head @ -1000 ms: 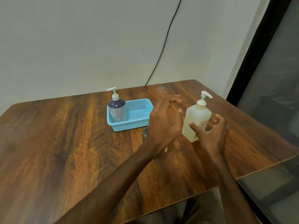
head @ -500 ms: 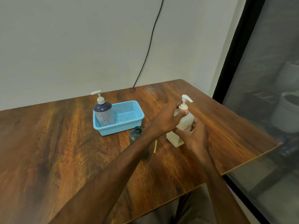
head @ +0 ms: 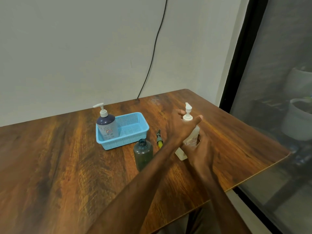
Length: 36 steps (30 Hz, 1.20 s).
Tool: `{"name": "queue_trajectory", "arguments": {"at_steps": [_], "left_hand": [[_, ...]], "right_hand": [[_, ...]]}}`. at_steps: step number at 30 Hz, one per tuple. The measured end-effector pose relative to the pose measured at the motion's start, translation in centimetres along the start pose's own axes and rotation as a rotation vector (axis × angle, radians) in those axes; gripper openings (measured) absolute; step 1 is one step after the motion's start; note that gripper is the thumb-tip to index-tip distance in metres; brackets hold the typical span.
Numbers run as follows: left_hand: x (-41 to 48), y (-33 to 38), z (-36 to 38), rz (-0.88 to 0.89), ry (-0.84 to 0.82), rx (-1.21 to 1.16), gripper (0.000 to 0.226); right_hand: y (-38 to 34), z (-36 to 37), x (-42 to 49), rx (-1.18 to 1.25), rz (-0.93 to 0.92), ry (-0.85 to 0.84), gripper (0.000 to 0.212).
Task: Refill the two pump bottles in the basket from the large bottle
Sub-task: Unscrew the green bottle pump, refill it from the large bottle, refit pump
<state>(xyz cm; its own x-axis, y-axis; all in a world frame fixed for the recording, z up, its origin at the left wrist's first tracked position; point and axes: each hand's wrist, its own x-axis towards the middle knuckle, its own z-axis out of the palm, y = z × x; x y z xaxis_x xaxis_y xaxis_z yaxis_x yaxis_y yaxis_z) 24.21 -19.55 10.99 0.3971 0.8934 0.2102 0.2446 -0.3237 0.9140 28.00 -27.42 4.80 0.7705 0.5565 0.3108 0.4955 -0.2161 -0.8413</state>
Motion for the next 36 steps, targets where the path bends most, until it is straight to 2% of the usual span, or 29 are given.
{"name": "queue_trajectory", "arguments": {"at_steps": [2, 4, 5, 6, 8, 10, 17, 22, 25, 28, 31, 33, 36], "left_hand": [[0.0, -0.1, 0.3, 0.057, -0.046, 0.029, 0.036], [-0.5, -0.4, 0.1, 0.133, -0.045, 0.035, 0.041], [-0.8, -0.6, -0.1, 0.151, -0.051, 0.013, 0.035], [-1.3, -0.9, -0.4, 0.162, -0.072, -0.02, 0.029], [-2.5, -1.7, -1.1, 0.147, -0.136, -0.074, 0.031], [-3.6, -2.4, -1.9, 0.133, -0.16, -0.114, 0.038], [-2.1, -2.2, -2.8, 0.114, -0.051, -0.111, 0.042], [0.0, -1.4, -1.6, -0.039, -0.042, -0.134, 0.061], [1.0, -0.5, -0.2, -0.061, -0.093, -0.096, 0.055], [1.0, -0.7, 0.5, 0.028, -0.076, 0.002, 0.043], [-0.6, -1.8, -0.3, 0.119, -0.085, -0.004, 0.038], [-2.4, -2.3, -1.7, 0.105, -0.138, 0.004, 0.05], [-4.2, -3.7, -3.8, 0.202, -0.135, -0.031, 0.061]], "right_hand": [[0.1, -0.2, 0.0, 0.006, -0.01, -0.009, 0.08], [0.3, -0.2, 0.2, 0.015, -0.018, -0.014, 0.07], [0.3, -0.3, 0.4, 0.025, -0.022, -0.014, 0.067], [0.1, -0.3, 0.4, 0.027, -0.023, -0.011, 0.065], [-0.1, -0.3, 0.5, 0.011, -0.019, -0.01, 0.063], [-0.2, -0.3, 0.5, -0.014, -0.001, -0.007, 0.07], [-0.3, -0.1, 0.3, -0.038, -0.002, -0.01, 0.092], [-0.4, -0.1, 0.2, -0.092, -0.005, -0.017, 0.091], [0.2, -0.1, 0.4, -0.069, -0.034, -0.013, 0.083], [0.4, -0.4, 0.7, -0.074, -0.048, -0.012, 0.077], [0.5, -0.5, 0.5, -0.037, -0.071, -0.018, 0.067], [0.5, -0.4, 0.3, -0.013, -0.064, -0.021, 0.063], [0.4, -0.5, 0.5, -0.072, -0.022, -0.009, 0.074]]}}
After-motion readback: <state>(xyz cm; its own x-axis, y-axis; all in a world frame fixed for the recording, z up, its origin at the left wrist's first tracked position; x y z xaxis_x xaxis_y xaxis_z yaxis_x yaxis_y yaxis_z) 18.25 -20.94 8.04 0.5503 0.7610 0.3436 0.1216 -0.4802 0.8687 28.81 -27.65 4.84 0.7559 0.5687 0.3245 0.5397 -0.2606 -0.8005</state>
